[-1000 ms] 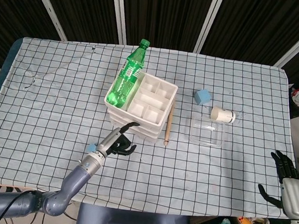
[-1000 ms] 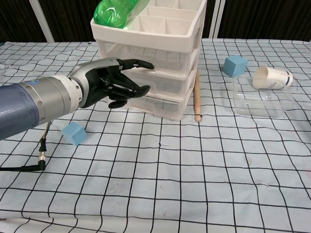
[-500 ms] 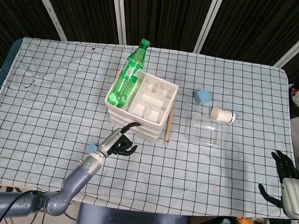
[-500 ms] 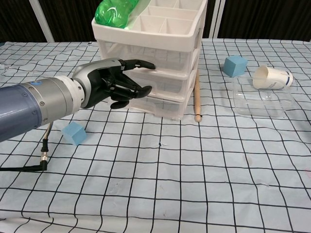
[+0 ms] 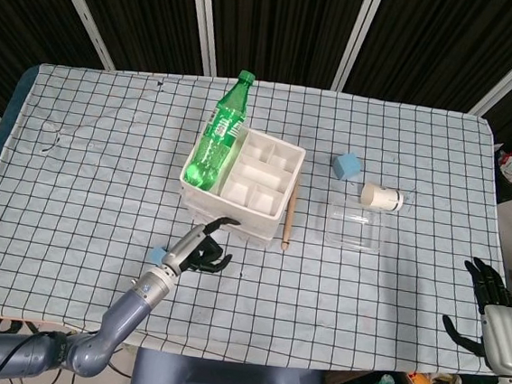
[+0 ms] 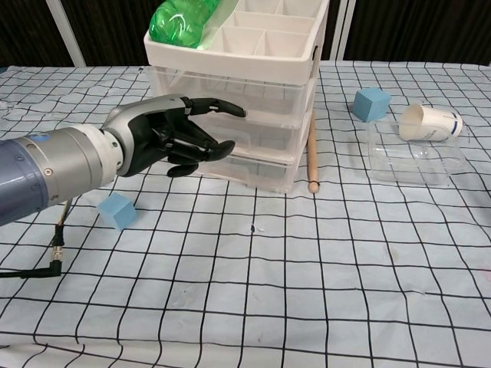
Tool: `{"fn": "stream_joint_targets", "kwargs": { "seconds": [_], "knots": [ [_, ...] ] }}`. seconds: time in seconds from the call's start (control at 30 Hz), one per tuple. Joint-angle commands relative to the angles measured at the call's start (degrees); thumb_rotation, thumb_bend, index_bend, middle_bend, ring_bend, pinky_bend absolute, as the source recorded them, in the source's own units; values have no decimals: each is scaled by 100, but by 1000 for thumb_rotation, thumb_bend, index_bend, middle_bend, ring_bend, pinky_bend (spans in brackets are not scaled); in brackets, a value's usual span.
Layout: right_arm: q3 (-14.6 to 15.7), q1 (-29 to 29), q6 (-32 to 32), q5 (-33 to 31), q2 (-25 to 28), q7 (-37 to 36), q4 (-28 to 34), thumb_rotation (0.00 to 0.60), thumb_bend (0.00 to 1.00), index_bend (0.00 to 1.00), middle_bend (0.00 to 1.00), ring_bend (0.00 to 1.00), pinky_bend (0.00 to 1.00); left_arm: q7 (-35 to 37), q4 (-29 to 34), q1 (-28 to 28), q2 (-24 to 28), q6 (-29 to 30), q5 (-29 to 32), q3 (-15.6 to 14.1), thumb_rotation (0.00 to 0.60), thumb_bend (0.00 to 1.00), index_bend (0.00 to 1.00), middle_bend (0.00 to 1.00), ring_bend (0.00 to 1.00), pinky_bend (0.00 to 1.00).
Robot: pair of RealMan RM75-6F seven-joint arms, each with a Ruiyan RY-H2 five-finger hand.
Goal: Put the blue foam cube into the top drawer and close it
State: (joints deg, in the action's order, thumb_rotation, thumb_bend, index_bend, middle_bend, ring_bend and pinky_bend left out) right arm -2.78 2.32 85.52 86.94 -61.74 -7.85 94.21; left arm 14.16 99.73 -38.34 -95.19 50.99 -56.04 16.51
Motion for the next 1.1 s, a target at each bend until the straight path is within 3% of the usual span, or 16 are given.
{"fn": "stream_joint_targets", "kwargs": {
  "seconds": [0.03, 0.4, 0.7, 0.9, 1.1],
  "knots": [
    [1, 0, 2, 3, -3, 7, 1, 600, 255, 0, 0, 0, 176, 47, 72, 61, 73, 6, -70, -61, 600, 445, 241, 994, 940, 893],
    [-1, -4, 7, -2, -6, 14, 2, 600, 255, 0, 0, 0, 176, 251, 336, 289, 309, 61, -436, -275, 600, 444, 239, 994, 940, 893],
    [-1, -6, 11, 2, -3, 8, 2, 600, 254, 0, 0, 0, 176, 186, 533, 485, 575, 204, -900, -586, 600, 432, 108, 994, 940, 893],
    [2, -9, 17, 6, -6, 16, 6, 600, 255, 0, 0, 0, 176, 69, 571, 572, 752, 282, -1111, -756, 600, 354, 87, 994, 940, 893],
    [-2, -11, 21, 2, -8, 25, 7, 600, 255, 0, 0, 0, 176, 95, 713, 682, 910, 381, -1351, -888, 600, 352, 85, 994, 940, 893]
  ]
}}
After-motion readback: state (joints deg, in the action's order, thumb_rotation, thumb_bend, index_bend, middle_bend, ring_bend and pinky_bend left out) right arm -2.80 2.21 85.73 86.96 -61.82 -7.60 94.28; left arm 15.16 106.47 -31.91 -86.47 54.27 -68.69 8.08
